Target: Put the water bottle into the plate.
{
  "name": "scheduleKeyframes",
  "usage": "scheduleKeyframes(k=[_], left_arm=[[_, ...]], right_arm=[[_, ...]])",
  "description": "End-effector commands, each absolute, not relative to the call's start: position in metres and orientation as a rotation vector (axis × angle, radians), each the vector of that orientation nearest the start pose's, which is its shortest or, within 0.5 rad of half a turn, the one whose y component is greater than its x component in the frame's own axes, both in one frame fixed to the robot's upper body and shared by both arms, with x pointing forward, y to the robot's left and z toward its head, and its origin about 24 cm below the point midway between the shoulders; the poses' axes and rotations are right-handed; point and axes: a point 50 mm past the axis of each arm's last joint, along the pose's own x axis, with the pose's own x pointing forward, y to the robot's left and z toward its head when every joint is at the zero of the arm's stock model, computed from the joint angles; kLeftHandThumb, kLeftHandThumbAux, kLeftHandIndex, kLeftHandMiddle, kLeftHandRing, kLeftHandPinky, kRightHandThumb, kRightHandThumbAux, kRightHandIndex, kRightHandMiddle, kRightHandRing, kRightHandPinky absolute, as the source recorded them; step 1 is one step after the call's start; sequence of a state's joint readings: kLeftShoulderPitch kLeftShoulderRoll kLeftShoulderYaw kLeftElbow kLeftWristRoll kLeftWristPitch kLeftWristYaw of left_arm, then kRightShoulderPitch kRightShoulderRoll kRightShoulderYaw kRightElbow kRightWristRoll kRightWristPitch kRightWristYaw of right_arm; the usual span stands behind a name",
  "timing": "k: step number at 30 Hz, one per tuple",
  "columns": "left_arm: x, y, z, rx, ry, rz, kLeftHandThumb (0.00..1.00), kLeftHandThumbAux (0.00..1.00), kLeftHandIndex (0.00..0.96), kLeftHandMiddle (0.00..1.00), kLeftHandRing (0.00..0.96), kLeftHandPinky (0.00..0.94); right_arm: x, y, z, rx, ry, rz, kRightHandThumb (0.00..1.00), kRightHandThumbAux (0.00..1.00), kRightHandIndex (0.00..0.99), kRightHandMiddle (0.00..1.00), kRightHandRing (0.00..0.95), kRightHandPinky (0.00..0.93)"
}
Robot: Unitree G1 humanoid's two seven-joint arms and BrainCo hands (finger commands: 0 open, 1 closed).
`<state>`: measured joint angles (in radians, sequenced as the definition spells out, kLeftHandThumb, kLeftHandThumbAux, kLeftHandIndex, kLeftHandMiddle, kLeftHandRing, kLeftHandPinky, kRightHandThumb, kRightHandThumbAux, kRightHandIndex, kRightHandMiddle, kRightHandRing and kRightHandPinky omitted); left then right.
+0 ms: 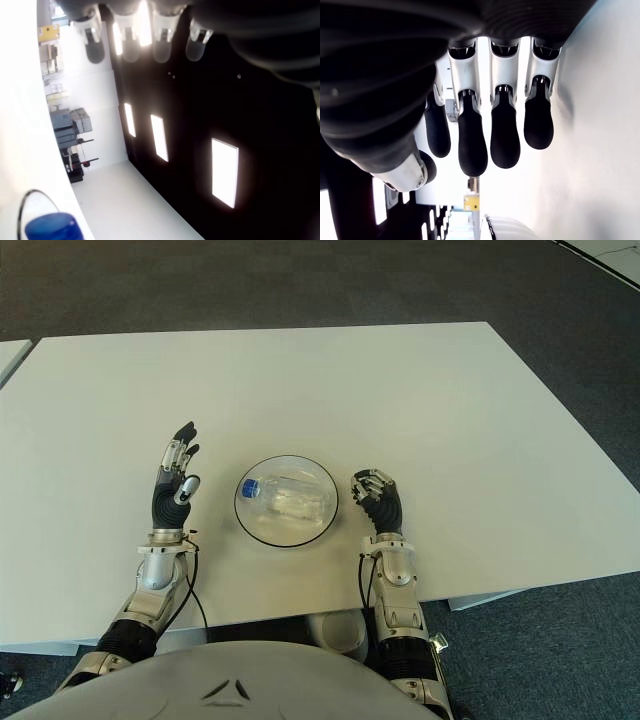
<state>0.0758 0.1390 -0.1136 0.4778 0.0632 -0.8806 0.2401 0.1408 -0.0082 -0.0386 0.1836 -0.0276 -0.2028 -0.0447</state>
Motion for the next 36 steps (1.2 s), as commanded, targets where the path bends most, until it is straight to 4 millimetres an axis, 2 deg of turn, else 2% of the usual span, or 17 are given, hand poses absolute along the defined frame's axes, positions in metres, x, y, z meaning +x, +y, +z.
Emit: scheduleKeyframes(k=[1, 7, 17, 19, 22, 28, 36], left_arm=[[0.201, 0.171, -0.007, 0.085, -0.24, 0.134, 0.072, 0.353, 0.0, 0.0, 0.0, 0.02], [0.197, 0.172, -0.01, 0.05, -0.183, 0.234, 0.07, 0.459, 0.0, 0.0, 0.0, 0.072], [0.192, 0.175, -0.015, 0.042, -0.129, 0.388, 0.084, 0.576, 0.013, 0.003, 0.013, 0.122], [0.191, 0.177, -0.017, 0.034, -0.115, 0.42, 0.126, 0.643, 0.131, 0.072, 0.08, 0.186], [0.191, 0.18, -0.02, 0.028, -0.097, 0.443, 0.159, 0.693, 0.206, 0.13, 0.139, 0.241], [0.19, 0.19, -0.029, 0.027, -0.066, 0.46, 0.177, 0.744, 0.281, 0.235, 0.244, 0.327], [0.191, 0.199, -0.039, 0.039, -0.005, 0.443, 0.155, 0.764, 0.307, 0.35, 0.369, 0.424]], right_arm=[[0.209, -0.171, -0.023, -0.035, 0.184, -0.119, 0.704, 0.73, 0.437, 0.661, 0.65, 0.643], [0.209, -0.171, -0.023, -0.029, 0.185, -0.115, 0.703, 0.73, 0.437, 0.664, 0.651, 0.646], [0.209, -0.172, -0.023, -0.03, 0.182, -0.112, 0.703, 0.73, 0.437, 0.66, 0.647, 0.64], [0.209, -0.172, -0.023, -0.031, 0.182, -0.112, 0.703, 0.73, 0.437, 0.658, 0.645, 0.639], [0.209, -0.172, -0.023, -0.032, 0.184, -0.112, 0.704, 0.73, 0.437, 0.657, 0.644, 0.638], [0.209, -0.172, -0.023, -0.03, 0.187, -0.115, 0.704, 0.73, 0.437, 0.656, 0.645, 0.637], [0.21, -0.171, -0.024, -0.015, 0.194, -0.116, 0.704, 0.73, 0.437, 0.654, 0.64, 0.629]])
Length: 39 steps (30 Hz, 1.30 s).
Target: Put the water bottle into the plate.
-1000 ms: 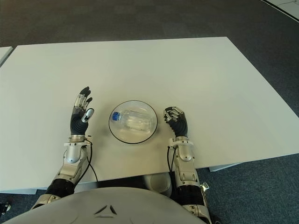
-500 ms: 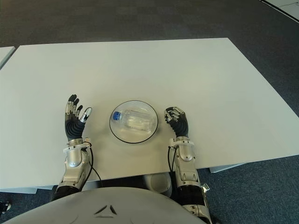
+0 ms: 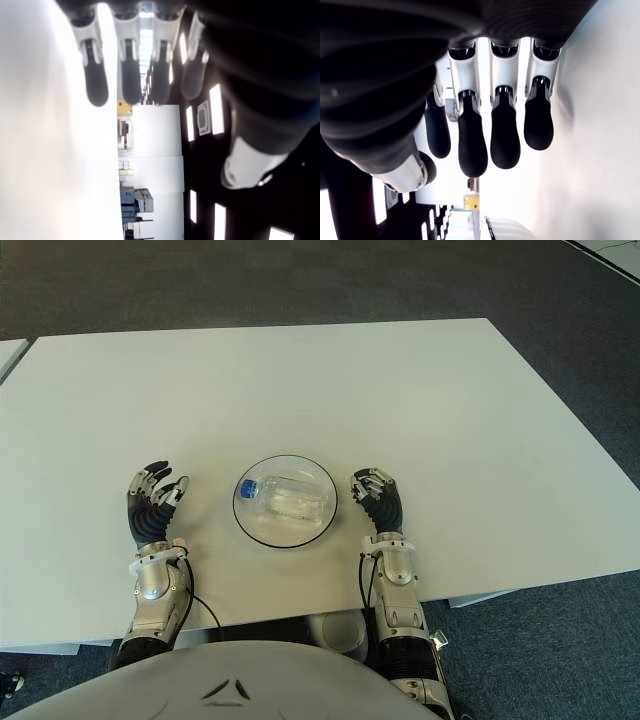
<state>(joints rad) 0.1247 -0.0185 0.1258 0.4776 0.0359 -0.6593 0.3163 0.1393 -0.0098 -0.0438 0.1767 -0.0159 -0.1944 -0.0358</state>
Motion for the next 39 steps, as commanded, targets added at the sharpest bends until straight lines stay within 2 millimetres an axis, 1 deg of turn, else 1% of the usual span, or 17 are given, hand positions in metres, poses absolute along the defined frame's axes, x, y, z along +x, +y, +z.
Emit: scheduleKeyframes(k=[1, 8, 14, 15, 16, 19, 21, 24, 29, 36, 39], left_arm=[[0.192, 0.2, -0.04, 0.042, 0.0, 0.441, 0.15, 0.764, 0.31, 0.357, 0.377, 0.429], [0.196, 0.208, -0.047, 0.064, 0.047, 0.44, 0.101, 0.77, 0.367, 0.427, 0.437, 0.463], [0.198, 0.21, -0.047, 0.076, 0.054, 0.437, 0.107, 0.834, 0.43, 0.479, 0.476, 0.486], [0.199, 0.21, -0.047, 0.078, 0.055, 0.434, 0.315, 0.794, 0.428, 0.491, 0.484, 0.491], [0.199, 0.209, -0.047, 0.082, 0.057, 0.43, 0.449, 0.768, 0.428, 0.5, 0.492, 0.497], [0.2, 0.209, -0.046, 0.093, 0.053, 0.418, 0.612, 0.736, 0.428, 0.521, 0.513, 0.513], [0.2, 0.209, -0.046, 0.104, 0.051, 0.401, 0.652, 0.728, 0.429, 0.534, 0.529, 0.527], [0.201, 0.209, -0.046, 0.123, 0.062, 0.369, 0.681, 0.723, 0.43, 0.556, 0.554, 0.551], [0.202, 0.21, -0.047, 0.136, 0.089, 0.344, 0.695, 0.72, 0.432, 0.582, 0.579, 0.567], [0.203, 0.206, -0.043, 0.176, 0.098, 0.282, 0.701, 0.718, 0.433, 0.604, 0.599, 0.583], [0.202, 0.206, -0.042, 0.194, 0.096, 0.243, 0.7, 0.718, 0.433, 0.602, 0.595, 0.571]], right_arm=[[0.21, -0.171, -0.024, -0.015, 0.194, -0.115, 0.703, 0.73, 0.437, 0.654, 0.639, 0.629], [0.21, -0.17, -0.023, -0.02, 0.187, -0.115, 0.704, 0.73, 0.437, 0.652, 0.637, 0.631], [0.21, -0.17, -0.023, -0.03, 0.184, -0.114, 0.704, 0.729, 0.437, 0.655, 0.641, 0.639], [0.21, -0.17, -0.023, -0.031, 0.184, -0.115, 0.704, 0.729, 0.437, 0.656, 0.642, 0.64], [0.21, -0.17, -0.023, -0.032, 0.185, -0.115, 0.704, 0.73, 0.437, 0.656, 0.642, 0.641], [0.21, -0.17, -0.023, -0.032, 0.186, -0.116, 0.704, 0.73, 0.437, 0.656, 0.643, 0.642], [0.21, -0.17, -0.023, -0.03, 0.188, -0.117, 0.704, 0.73, 0.437, 0.655, 0.643, 0.642], [0.21, -0.17, -0.023, -0.026, 0.191, -0.118, 0.704, 0.73, 0.437, 0.653, 0.643, 0.642], [0.21, -0.169, -0.023, -0.019, 0.192, -0.118, 0.704, 0.73, 0.437, 0.651, 0.642, 0.641], [0.211, -0.169, -0.023, -0.017, 0.188, -0.109, 0.703, 0.73, 0.437, 0.657, 0.646, 0.648], [0.211, -0.168, -0.023, -0.017, 0.189, -0.107, 0.704, 0.73, 0.437, 0.657, 0.649, 0.651]])
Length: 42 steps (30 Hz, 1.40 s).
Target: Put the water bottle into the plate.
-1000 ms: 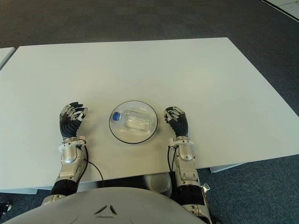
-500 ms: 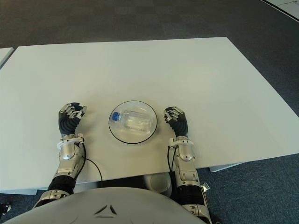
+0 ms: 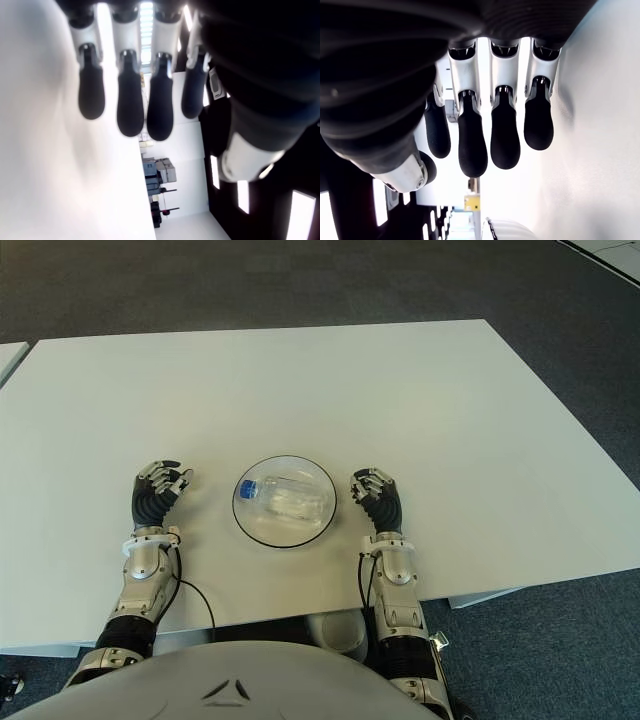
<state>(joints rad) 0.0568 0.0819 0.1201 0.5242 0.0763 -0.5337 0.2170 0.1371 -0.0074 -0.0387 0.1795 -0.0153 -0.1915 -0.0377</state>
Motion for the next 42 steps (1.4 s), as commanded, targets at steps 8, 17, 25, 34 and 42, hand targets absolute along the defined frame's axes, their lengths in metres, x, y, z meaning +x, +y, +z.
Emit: scheduleKeyframes(k=[8, 17, 25, 34, 42], left_arm=[[0.2011, 0.2039, -0.0416, 0.226, 0.113, 0.193, 0.7, 0.718, 0.432, 0.604, 0.596, 0.579], [0.2001, 0.2031, -0.041, 0.241, 0.132, 0.207, 0.702, 0.718, 0.432, 0.607, 0.603, 0.583], [0.2004, 0.2013, -0.0392, 0.269, 0.104, 0.187, 0.703, 0.718, 0.431, 0.61, 0.613, 0.592], [0.1991, 0.201, -0.0397, 0.271, 0.125, 0.177, 0.702, 0.718, 0.431, 0.588, 0.591, 0.555], [0.1988, 0.1991, -0.0389, 0.264, 0.133, 0.181, 0.702, 0.718, 0.43, 0.57, 0.572, 0.541]], right_arm=[[0.2104, -0.1677, -0.023, -0.014, 0.187, -0.105, 0.704, 0.729, 0.437, 0.655, 0.65, 0.651], [0.2101, -0.1671, -0.0227, -0.021, 0.186, -0.112, 0.705, 0.729, 0.437, 0.65, 0.648, 0.652], [0.21, -0.1669, -0.0226, -0.023, 0.186, -0.116, 0.704, 0.729, 0.437, 0.65, 0.646, 0.648], [0.2101, -0.1666, -0.023, -0.015, 0.184, -0.11, 0.704, 0.729, 0.437, 0.653, 0.645, 0.646], [0.2103, -0.1671, -0.0226, -0.024, 0.183, -0.109, 0.705, 0.729, 0.437, 0.65, 0.648, 0.659]])
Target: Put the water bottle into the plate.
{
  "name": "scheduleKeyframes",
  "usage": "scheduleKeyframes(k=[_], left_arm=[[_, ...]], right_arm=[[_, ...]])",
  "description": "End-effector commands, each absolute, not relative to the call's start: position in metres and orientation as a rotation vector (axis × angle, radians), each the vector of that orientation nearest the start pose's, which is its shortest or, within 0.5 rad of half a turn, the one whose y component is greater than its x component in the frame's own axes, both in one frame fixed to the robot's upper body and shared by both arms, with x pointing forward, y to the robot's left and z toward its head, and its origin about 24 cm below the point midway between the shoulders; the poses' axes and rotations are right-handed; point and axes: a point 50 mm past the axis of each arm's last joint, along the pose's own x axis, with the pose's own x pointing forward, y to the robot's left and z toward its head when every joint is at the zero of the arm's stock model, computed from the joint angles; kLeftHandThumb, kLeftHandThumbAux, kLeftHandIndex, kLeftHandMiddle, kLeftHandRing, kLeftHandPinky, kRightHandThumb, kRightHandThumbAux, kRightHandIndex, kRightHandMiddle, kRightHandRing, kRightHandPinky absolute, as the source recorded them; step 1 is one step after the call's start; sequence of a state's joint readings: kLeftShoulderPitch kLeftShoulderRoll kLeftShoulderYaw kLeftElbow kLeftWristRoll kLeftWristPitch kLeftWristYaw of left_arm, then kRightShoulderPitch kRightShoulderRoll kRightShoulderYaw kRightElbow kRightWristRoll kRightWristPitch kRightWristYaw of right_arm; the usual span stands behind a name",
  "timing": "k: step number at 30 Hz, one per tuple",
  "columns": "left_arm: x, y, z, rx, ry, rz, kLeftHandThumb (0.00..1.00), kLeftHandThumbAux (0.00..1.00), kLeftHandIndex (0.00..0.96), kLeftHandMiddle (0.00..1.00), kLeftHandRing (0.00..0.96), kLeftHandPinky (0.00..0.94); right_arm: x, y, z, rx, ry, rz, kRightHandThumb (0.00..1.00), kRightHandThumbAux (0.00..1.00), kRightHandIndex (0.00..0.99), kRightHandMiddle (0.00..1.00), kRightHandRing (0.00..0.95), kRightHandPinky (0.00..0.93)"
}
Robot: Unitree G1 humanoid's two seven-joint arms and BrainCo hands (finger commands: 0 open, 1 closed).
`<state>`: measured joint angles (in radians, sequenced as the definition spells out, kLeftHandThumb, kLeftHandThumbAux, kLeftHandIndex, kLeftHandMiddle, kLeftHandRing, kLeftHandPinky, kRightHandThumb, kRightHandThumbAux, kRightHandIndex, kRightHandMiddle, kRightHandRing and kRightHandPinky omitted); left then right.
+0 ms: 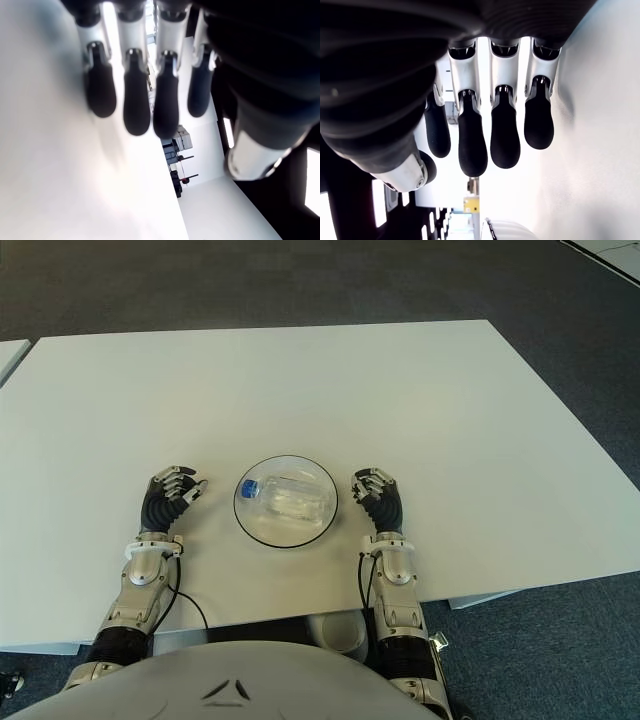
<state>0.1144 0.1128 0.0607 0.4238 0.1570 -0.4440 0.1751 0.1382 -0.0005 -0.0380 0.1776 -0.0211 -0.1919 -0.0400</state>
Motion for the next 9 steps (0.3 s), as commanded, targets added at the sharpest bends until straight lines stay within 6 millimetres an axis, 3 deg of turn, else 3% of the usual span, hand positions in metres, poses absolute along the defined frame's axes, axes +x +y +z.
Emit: scheduleKeyframes(k=[1, 9], left_arm=[[0.1988, 0.1991, -0.0389, 0.262, 0.134, 0.181, 0.702, 0.718, 0.43, 0.569, 0.571, 0.54], [0.198, 0.1973, -0.0382, 0.269, 0.14, 0.182, 0.701, 0.718, 0.43, 0.566, 0.565, 0.544]], right_arm=[[0.2103, -0.1671, -0.0226, -0.024, 0.183, -0.109, 0.706, 0.729, 0.437, 0.649, 0.648, 0.661], [0.2106, -0.1673, -0.0225, -0.031, 0.185, -0.111, 0.706, 0.729, 0.437, 0.646, 0.649, 0.656]])
